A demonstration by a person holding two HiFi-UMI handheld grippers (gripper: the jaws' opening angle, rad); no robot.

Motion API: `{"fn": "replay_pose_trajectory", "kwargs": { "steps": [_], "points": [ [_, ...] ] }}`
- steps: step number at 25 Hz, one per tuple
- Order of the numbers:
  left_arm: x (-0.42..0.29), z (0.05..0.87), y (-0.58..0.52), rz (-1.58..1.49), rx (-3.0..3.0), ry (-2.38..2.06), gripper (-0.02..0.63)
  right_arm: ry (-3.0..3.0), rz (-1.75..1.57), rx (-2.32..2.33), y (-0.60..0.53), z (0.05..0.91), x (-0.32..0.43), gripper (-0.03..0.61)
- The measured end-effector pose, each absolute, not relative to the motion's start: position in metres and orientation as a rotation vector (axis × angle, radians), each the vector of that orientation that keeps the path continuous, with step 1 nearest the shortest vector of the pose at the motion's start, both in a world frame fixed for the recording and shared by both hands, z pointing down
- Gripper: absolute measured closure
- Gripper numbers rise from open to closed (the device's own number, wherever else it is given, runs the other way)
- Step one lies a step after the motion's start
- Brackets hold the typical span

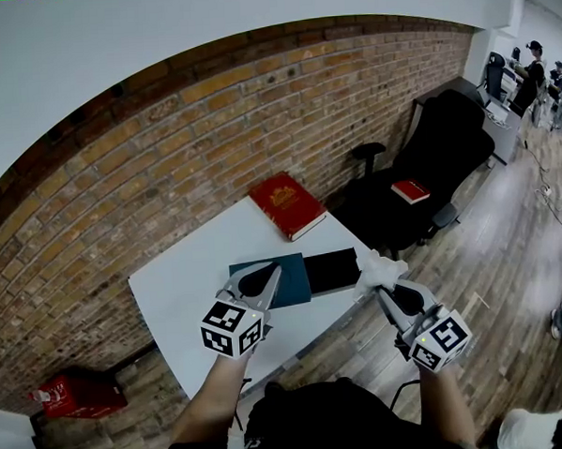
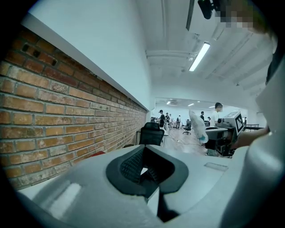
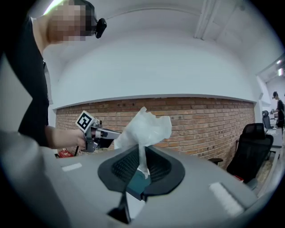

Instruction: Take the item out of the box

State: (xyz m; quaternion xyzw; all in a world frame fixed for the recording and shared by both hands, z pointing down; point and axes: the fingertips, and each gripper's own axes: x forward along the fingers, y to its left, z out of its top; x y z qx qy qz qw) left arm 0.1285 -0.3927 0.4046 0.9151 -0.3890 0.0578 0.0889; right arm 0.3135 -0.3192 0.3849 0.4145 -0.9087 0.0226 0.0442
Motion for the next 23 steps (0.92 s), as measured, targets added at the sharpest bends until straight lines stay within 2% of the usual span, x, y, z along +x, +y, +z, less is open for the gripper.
{"fn": "replay_pose_trajectory", "kwargs": {
  "steps": [23],
  "points": [
    [0.1369,0.4066,-0.3875,0.176,2.728,-1.137,0.614,-2.767,0.12,1.271,-0.3196,0.3928,0.3168,0.541]
  ]
}}
